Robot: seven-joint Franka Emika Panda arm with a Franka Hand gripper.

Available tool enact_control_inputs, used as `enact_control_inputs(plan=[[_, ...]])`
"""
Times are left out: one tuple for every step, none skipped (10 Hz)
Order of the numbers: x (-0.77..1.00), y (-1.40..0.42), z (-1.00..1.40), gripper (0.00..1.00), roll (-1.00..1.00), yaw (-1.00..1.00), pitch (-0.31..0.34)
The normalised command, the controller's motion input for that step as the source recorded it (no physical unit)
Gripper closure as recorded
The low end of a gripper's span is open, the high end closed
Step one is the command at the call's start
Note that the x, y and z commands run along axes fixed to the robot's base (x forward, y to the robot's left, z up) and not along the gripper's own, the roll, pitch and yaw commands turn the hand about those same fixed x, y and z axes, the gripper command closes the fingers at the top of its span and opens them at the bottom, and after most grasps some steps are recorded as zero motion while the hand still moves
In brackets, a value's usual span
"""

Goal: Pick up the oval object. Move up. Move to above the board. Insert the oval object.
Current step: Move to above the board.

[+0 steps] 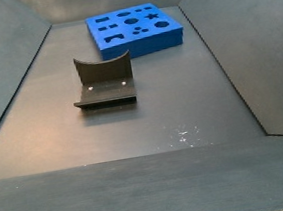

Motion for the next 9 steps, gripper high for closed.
enact_control_inputs(plan=[[0.07,-1.00,0.02,1.00,0.01,-0.03,0.199],[0.08,-1.00,0.02,1.00,-0.01,-0.01,0.143],[0.09,-1.00,0.03,1.00,-0.01,0.00,0.126],[0.10,-1.00,0.03,1.00,-0.01,0.00,0.120],[0.10,-1.00,0.03,1.00,-0.02,0.00,0.122],[0.12,-1.00,0.03,1.00,0.00,0.01,0.129],[0.13,-1.00,0.04,1.00,0.00,0.01,0.134],[0.15,-1.00,0.04,1.00,0.00,0.01,0.143],[0.17,-1.00,0.05,1.00,0.01,0.01,0.146]])
